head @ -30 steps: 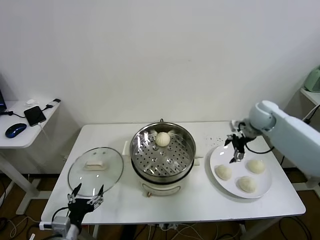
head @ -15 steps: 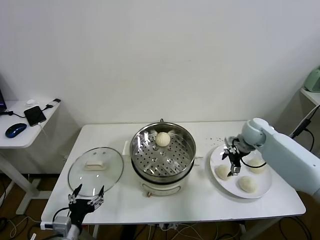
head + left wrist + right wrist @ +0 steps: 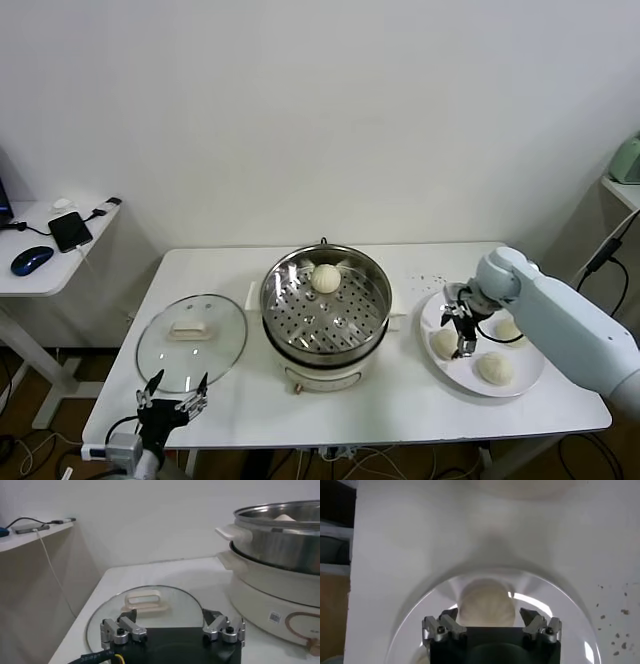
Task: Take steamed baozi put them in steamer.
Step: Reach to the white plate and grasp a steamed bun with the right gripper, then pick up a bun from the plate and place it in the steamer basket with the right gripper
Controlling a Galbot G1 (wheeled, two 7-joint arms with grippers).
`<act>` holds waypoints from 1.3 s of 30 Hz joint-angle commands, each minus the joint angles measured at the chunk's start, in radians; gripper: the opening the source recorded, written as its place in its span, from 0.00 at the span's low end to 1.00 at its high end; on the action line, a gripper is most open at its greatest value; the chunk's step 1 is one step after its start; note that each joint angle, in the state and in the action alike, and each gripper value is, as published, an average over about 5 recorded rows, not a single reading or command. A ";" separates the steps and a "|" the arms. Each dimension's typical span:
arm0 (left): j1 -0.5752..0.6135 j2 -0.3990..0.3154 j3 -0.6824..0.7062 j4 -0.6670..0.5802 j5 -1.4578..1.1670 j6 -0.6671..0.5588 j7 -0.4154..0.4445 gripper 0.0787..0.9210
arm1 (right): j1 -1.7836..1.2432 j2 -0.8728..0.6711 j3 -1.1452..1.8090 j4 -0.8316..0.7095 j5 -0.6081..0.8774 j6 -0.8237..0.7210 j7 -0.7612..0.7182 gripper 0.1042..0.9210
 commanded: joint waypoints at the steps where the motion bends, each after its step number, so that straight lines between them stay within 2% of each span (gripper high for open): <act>1: 0.000 0.000 0.001 0.001 0.001 0.000 0.000 0.88 | -0.010 0.008 0.006 -0.012 -0.015 0.006 0.001 0.88; 8: 0.000 -0.001 0.000 0.001 0.002 0.000 0.000 0.88 | -0.010 0.008 0.008 -0.016 -0.014 0.004 0.000 0.86; 16: 0.000 -0.002 0.002 0.004 0.004 -0.001 0.000 0.88 | -0.004 0.001 0.014 -0.013 -0.003 -0.001 0.000 0.60; 20: -0.002 -0.002 0.005 0.006 0.006 -0.001 -0.001 0.88 | 0.047 -0.032 -0.006 0.010 0.035 -0.013 -0.010 0.54; 26: -0.017 -0.005 0.016 0.011 0.016 -0.004 -0.002 0.88 | 0.289 -0.125 -0.168 0.081 0.195 -0.058 -0.047 0.54; 30: -0.029 -0.005 0.021 0.011 0.021 -0.005 -0.004 0.88 | 0.521 -0.130 -0.343 0.102 0.348 -0.099 -0.078 0.54; 39: -0.040 -0.003 0.022 0.001 0.036 -0.005 -0.019 0.88 | 0.927 0.052 -0.671 0.084 0.615 -0.199 -0.107 0.54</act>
